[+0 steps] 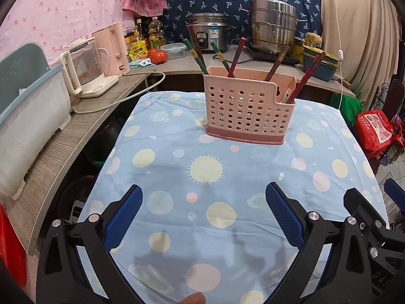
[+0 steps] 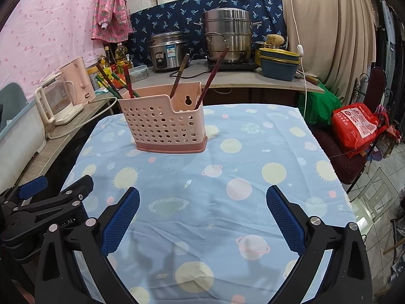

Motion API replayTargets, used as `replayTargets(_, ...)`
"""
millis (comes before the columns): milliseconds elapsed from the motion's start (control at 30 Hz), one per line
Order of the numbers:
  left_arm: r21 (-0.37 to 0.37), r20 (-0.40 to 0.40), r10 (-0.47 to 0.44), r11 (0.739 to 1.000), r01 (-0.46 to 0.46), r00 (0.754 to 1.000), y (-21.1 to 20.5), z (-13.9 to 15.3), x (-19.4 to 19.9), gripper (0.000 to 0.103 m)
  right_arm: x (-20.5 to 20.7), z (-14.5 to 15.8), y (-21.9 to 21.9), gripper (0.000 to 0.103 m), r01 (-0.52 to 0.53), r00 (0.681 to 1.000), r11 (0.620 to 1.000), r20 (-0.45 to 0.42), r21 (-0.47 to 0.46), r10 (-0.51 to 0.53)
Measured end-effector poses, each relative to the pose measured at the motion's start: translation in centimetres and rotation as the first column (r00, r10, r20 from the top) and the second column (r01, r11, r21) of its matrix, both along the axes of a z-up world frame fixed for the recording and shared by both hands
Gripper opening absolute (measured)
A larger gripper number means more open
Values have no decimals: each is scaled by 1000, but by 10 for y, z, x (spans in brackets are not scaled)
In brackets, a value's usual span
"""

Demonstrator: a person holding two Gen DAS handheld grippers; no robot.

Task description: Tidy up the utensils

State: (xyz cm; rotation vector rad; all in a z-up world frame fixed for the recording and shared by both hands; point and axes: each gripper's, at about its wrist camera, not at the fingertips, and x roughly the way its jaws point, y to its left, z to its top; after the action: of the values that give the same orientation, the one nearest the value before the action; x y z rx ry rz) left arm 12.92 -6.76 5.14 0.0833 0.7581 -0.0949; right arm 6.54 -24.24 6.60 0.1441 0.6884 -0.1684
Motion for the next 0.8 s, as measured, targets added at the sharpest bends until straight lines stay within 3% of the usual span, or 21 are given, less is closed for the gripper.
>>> replayTargets(800,11,13,3,1000,-4,1000,0,1,-3,93,0,-4,5,96,-2,1000,1000,-10,-13,1)
